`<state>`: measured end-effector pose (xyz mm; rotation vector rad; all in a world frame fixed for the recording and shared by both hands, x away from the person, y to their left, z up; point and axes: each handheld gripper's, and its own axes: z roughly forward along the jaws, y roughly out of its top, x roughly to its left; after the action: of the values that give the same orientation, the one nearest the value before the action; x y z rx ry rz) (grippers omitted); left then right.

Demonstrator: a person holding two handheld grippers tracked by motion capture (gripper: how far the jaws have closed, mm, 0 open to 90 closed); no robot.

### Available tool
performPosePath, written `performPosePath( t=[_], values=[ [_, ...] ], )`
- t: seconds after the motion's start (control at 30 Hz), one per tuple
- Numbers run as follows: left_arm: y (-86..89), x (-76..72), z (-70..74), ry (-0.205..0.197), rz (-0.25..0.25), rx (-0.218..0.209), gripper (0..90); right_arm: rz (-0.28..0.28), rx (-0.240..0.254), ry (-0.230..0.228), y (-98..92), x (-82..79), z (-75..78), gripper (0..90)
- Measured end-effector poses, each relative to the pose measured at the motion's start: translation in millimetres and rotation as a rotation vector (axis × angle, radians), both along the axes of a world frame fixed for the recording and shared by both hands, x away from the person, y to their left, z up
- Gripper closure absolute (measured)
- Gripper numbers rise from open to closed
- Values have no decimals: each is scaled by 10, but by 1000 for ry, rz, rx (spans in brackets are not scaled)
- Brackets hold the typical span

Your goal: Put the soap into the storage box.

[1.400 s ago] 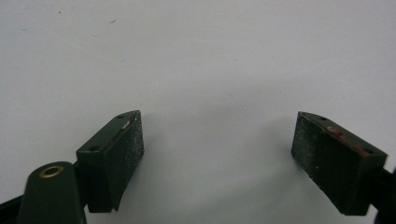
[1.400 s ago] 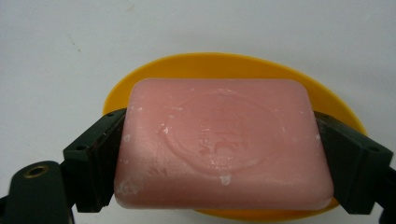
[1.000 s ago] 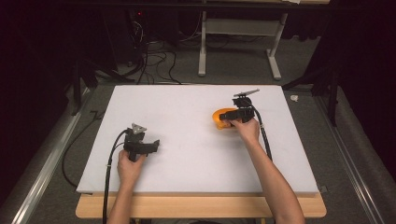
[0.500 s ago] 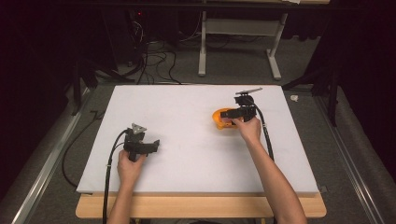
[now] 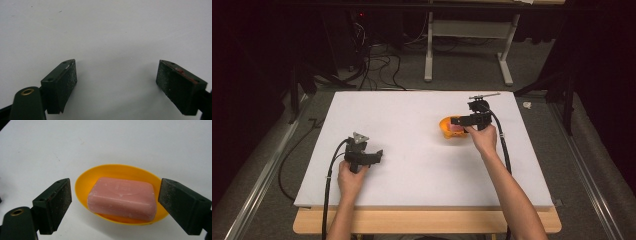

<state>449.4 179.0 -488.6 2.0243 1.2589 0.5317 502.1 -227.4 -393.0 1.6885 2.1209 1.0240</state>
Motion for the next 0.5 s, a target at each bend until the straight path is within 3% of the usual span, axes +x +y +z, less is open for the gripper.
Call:
performPosePath(
  t=[0.5],
  values=[
    [0,0,0,0,0,0,172,18,2,-67,-196,-217,92,131]
  ],
)
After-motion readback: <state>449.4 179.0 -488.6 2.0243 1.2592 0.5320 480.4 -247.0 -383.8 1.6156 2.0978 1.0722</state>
